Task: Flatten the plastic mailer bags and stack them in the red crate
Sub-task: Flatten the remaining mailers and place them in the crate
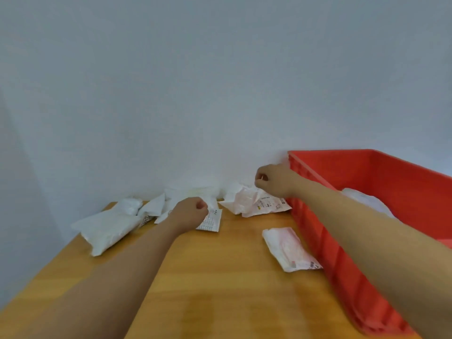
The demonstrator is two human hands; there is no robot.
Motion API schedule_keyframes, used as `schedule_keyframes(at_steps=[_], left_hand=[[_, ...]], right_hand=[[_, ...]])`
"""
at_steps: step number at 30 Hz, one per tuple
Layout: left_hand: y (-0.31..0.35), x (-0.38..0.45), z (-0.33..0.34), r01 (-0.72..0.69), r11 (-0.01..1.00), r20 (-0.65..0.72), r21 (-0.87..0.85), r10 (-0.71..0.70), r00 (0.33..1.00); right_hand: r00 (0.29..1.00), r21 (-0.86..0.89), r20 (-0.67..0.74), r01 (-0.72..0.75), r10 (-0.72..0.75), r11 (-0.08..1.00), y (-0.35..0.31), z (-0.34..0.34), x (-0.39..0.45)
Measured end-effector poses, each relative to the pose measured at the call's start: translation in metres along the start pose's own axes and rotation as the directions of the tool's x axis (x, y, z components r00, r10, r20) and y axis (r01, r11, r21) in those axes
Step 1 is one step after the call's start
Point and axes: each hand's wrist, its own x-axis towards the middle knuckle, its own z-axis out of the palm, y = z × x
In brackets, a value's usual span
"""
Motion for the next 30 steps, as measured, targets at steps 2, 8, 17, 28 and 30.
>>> schedule_keyframes(at_steps=[2, 8, 17, 28, 30], left_hand=[[-0.031, -0.015, 0.000, 0.056, 0.998, 0.016, 0.027, -0.056, 0.998], [-0.130, -0.050, 0.012, 0.304, 0.953, -0.015, -0.013, -0.304, 0.952], [-0.199, -0.057, -0.005, 0.515, 0.744, -0.234, -0.426, -0.641, 0.731], [-0.261, -0.006, -0.057, 0.417, 0.344, -0.137, -0.841, -0.882, 0.450], [-0.266, 0.003, -0.059, 0.418, 0.326, -0.120, -0.848, -0.886, 0.447]], right_hand=[[0.998, 0.069, 0.053, -0.017, 0.014, 0.997, -0.014, 0.040, 0.003], [0.975, 0.390, 0.177, -0.196, 0.136, 0.900, -0.047, 0.167, -0.010], [0.972, 0.171, 0.193, -0.170, 0.136, 0.970, -0.075, 0.258, -0.013], [0.980, 0.034, 0.149, -0.139, 0.132, 0.990, -0.077, 0.278, -0.013], [0.980, 0.034, 0.143, -0.142, 0.136, 0.989, -0.076, 0.278, -0.013]])
